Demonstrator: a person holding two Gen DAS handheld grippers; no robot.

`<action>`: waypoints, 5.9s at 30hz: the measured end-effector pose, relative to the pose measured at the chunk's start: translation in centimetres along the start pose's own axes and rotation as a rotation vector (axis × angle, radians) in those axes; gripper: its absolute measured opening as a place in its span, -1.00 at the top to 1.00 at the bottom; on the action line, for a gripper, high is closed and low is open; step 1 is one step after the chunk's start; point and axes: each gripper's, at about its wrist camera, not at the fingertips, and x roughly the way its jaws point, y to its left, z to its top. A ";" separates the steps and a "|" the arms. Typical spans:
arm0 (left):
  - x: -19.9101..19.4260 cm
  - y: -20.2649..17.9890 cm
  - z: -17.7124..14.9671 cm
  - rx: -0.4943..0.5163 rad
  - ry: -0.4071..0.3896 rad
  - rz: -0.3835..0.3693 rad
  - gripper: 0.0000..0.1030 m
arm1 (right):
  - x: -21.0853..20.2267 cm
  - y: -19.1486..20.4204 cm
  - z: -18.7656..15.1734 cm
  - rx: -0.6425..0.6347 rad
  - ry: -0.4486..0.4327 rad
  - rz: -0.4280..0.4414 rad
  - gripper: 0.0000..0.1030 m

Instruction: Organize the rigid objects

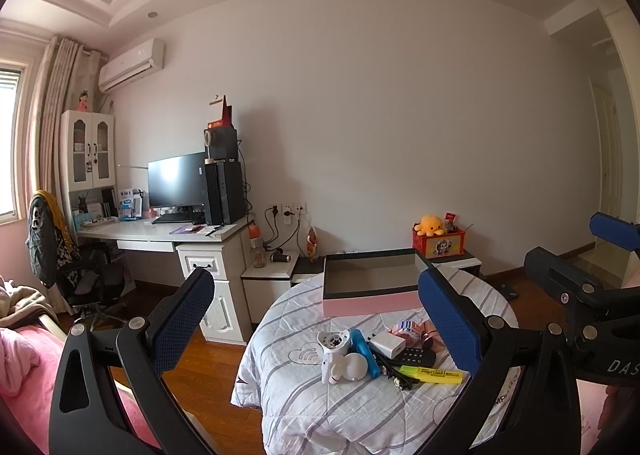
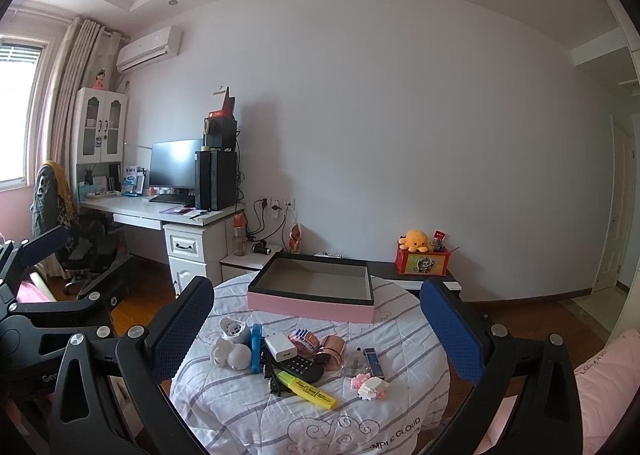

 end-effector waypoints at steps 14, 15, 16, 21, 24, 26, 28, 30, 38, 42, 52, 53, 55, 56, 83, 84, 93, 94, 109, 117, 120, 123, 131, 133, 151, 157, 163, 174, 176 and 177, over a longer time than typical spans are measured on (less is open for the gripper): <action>3.3 -1.9 -1.7 0.024 0.096 -0.041 -1.00 | 2.7 -1.5 -2.3 0.029 0.076 -0.004 -1.00; 3.6 -2.1 -1.9 0.026 0.103 -0.044 -1.00 | 2.9 -1.5 -2.5 0.032 0.083 -0.002 -1.00; 4.1 -2.2 -2.3 0.028 0.113 -0.051 -1.00 | 3.4 -1.7 -2.9 0.037 0.094 0.001 -1.00; 6.5 -2.8 -4.2 0.030 0.174 -0.095 -1.00 | 5.4 -2.6 -5.0 0.048 0.133 0.015 -1.00; 8.7 -3.3 -6.0 0.032 0.243 -0.111 -1.00 | 7.4 -3.0 -6.8 0.045 0.189 0.027 -1.00; 10.2 -3.5 -7.3 0.030 0.290 -0.114 -1.00 | 8.9 -3.3 -8.2 0.040 0.226 0.029 -1.00; 11.7 -3.7 -8.6 0.037 0.331 -0.111 -1.00 | 10.2 -3.6 -9.5 0.040 0.261 0.023 -1.00; 13.1 -3.6 -10.0 0.039 0.369 -0.095 -1.00 | 11.5 -4.3 -11.0 0.045 0.299 0.014 -1.00; 18.0 -2.8 -13.9 0.015 0.470 -0.064 -1.00 | 15.5 -7.6 -15.6 0.118 0.411 -0.019 -1.00; 20.0 -2.0 -15.3 -0.005 0.512 -0.051 -1.00 | 17.2 -8.0 -17.0 0.132 0.452 0.003 -1.00; 23.7 -0.5 -17.5 -0.095 0.591 -0.110 -1.00 | 19.1 -8.6 -17.9 0.151 0.451 0.046 -1.00; 23.8 -0.4 -17.7 -0.096 0.596 -0.111 -1.00 | 19.2 -8.8 -18.0 0.155 0.449 0.047 -1.00; 24.1 -0.8 -17.8 -0.080 0.578 -0.109 -1.00 | 19.2 -9.1 -18.2 0.164 0.444 0.057 -1.00; 24.3 -1.0 -17.9 -0.064 0.575 -0.103 -1.00 | 19.2 -9.1 -18.2 0.163 0.443 0.062 -1.00; 24.1 -2.2 -18.0 -0.014 0.488 -0.128 -0.42 | 19.2 -9.5 -18.7 0.142 0.395 0.024 -0.84; 24.0 -2.1 -18.0 -0.021 0.488 -0.132 -0.39 | 19.1 -9.5 -18.7 0.141 0.393 0.012 -0.74; 23.4 -2.1 -17.5 -0.027 0.486 -0.201 0.04 | 18.8 -8.1 -18.1 0.050 0.397 -0.002 -0.17; 23.3 -2.0 -17.5 -0.036 0.483 -0.208 0.04 | 18.7 -8.0 -17.9 0.055 0.396 0.007 -0.17; 22.6 -1.3 -14.1 -0.099 0.462 -0.282 0.04 | 19.7 -7.7 -13.8 0.090 0.362 0.071 -0.17; 24.9 -3.3 -9.7 -0.062 0.438 -0.329 0.04 | 22.6 -7.5 -10.1 0.083 0.339 0.110 -0.17; 26.5 -4.4 -7.9 -0.042 0.431 -0.358 0.04 | 24.2 -7.4 -8.8 0.079 0.339 0.118 -0.17; 28.8 -5.5 -5.9 -0.013 0.425 -0.395 0.04 | 26.4 -7.2 -7.4 0.073 0.342 0.143 -0.17; 38.0 -7.0 -3.1 0.027 0.493 -0.382 0.04 | 34.4 -6.2 -4.1 0.025 0.397 0.141 -0.17; 41.2 -7.3 -3.1 0.024 0.545 -0.367 0.04 | 36.6 -5.6 -4.0 0.003 0.430 0.137 -0.17; 50.6 -7.8 -8.6 0.037 0.795 -0.235 -0.10 | 47.2 -3.4 -8.5 -0.040 0.725 0.183 -0.19; 49.6 -6.6 -7.8 0.018 0.752 -0.215 -0.51 | 46.8 -4.1 -8.0 -0.022 0.683 0.130 -0.52; 44.7 -5.1 -4.7 0.005 0.602 -0.175 -0.93 | 43.0 -4.5 -5.6 0.020 0.577 0.145 -0.56; 30.6 -2.8 0.1 0.012 0.311 -0.118 -0.99 | 28.9 -3.2 -1.3 0.019 0.292 0.129 -0.66; 28.5 -2.5 0.4 0.008 0.286 -0.113 -0.99 | 25.7 -3.0 -1.1 0.024 0.235 0.098 -0.66; 27.1 -2.4 0.4 0.003 0.269 -0.117 -0.99 | 24.6 -2.9 -1.1 0.029 0.217 0.091 -0.70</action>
